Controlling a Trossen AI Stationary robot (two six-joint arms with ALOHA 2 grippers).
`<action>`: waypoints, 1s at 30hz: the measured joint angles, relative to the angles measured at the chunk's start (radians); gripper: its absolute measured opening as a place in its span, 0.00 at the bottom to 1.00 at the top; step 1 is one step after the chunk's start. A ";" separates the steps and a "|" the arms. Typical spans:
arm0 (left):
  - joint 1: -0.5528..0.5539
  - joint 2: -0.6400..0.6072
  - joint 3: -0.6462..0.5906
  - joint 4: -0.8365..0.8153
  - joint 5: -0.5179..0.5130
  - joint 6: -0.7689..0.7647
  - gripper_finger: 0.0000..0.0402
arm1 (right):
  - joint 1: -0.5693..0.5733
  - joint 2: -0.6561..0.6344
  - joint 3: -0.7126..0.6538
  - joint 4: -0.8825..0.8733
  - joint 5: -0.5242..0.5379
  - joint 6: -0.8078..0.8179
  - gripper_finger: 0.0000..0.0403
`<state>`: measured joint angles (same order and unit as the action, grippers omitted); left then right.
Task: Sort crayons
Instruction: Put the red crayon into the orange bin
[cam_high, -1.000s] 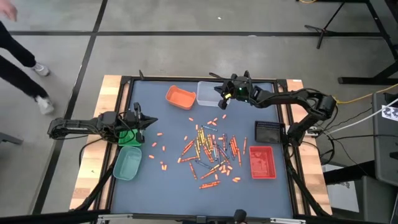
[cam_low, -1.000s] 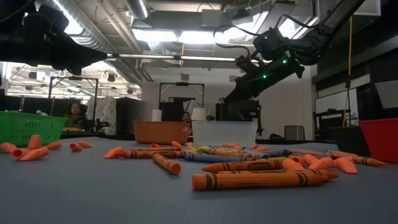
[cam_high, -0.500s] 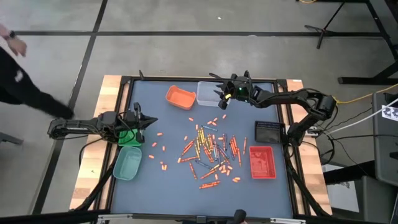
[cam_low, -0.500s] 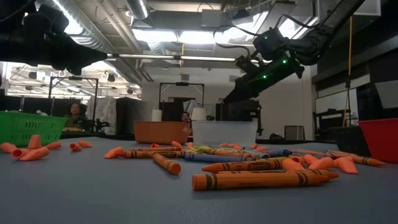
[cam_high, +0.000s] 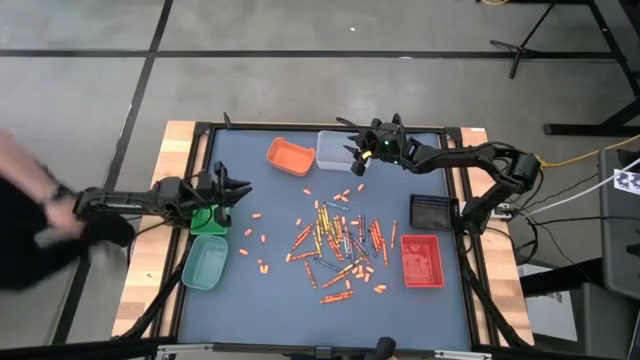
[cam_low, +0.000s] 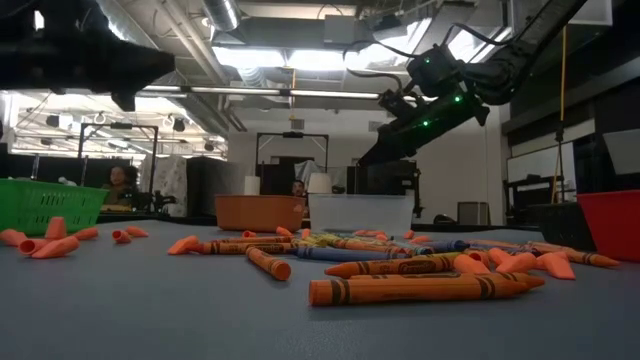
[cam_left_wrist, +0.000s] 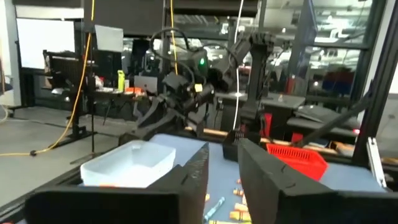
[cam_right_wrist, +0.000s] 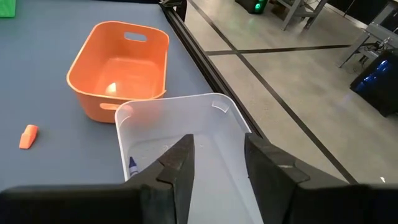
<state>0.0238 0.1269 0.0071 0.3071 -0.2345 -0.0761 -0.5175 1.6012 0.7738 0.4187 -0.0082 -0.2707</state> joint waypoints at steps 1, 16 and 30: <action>0.000 0.027 0.000 0.037 0.000 0.000 0.20 | 0.000 0.000 0.000 0.000 0.000 0.000 0.34; -0.048 0.696 0.228 0.255 0.023 -0.027 0.22 | 0.000 -0.047 0.000 -0.023 -0.002 0.003 0.34; -0.251 1.199 0.507 0.243 0.016 -0.093 0.22 | 0.002 -0.213 0.000 -0.258 -0.060 0.040 0.34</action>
<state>-0.2267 1.3257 0.5146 0.5503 -0.2184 -0.1688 -0.5159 1.3880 0.7740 0.1609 -0.0685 -0.2309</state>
